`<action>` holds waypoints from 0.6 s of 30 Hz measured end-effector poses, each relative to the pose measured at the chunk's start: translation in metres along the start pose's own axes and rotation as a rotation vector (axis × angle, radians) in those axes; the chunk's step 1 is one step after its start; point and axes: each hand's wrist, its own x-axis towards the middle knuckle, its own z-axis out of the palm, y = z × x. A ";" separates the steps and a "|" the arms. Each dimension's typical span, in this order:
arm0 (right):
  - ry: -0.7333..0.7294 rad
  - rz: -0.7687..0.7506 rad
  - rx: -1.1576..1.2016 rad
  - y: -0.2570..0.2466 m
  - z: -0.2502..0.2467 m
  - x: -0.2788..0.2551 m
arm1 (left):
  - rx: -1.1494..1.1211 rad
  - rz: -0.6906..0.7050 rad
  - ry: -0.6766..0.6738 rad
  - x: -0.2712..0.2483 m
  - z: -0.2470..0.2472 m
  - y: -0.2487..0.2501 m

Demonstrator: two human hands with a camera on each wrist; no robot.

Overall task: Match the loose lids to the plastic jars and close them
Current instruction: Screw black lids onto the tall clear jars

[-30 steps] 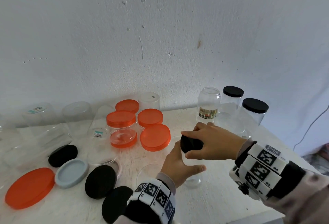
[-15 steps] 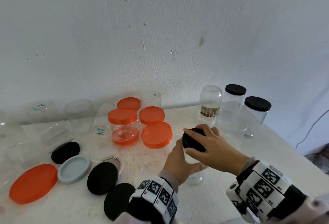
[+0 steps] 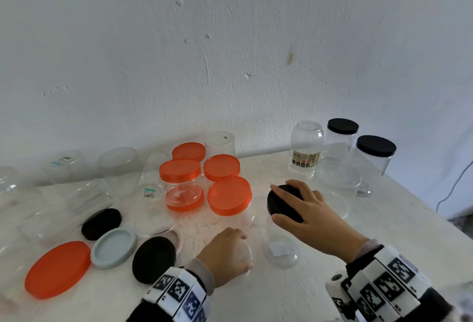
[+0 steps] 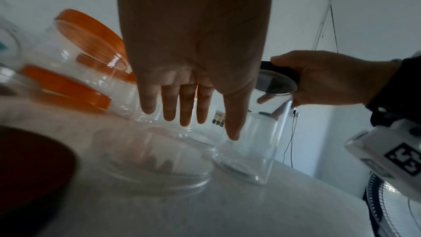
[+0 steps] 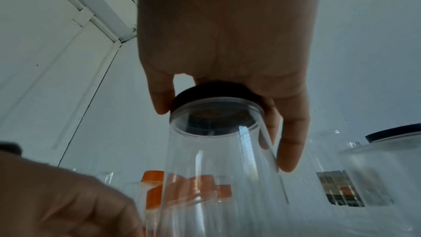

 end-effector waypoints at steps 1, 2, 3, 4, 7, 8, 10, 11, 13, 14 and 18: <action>-0.001 0.001 0.006 0.000 0.000 0.000 | 0.033 -0.011 -0.030 -0.003 -0.001 -0.006; 0.000 0.002 0.013 0.000 -0.001 -0.001 | 0.069 -0.016 -0.051 -0.005 -0.001 -0.011; 0.001 0.001 0.019 0.000 -0.001 -0.002 | 0.104 -0.020 -0.065 -0.006 -0.001 -0.015; 0.002 0.000 0.025 0.000 -0.001 -0.002 | 0.136 -0.029 -0.076 -0.008 0.000 -0.020; -0.006 -0.011 0.042 0.001 -0.001 -0.007 | 0.191 -0.065 -0.116 -0.009 0.002 -0.029; -0.009 -0.018 0.049 0.002 -0.002 -0.008 | 0.194 -0.071 -0.130 -0.009 0.003 -0.031; -0.012 -0.020 0.070 0.003 -0.007 -0.008 | 0.186 -0.066 -0.140 -0.008 0.006 -0.036; -0.007 -0.013 0.079 0.005 -0.011 -0.006 | 0.177 -0.061 -0.137 -0.007 0.007 -0.039; 0.043 0.010 0.091 0.006 -0.021 -0.001 | 0.149 -0.062 -0.141 -0.007 0.010 -0.044; 0.098 0.021 0.096 0.007 -0.026 0.005 | 0.137 -0.063 -0.141 -0.006 0.011 -0.047; 0.346 0.052 0.137 0.006 -0.041 0.042 | 0.134 -0.047 -0.139 -0.003 0.016 -0.057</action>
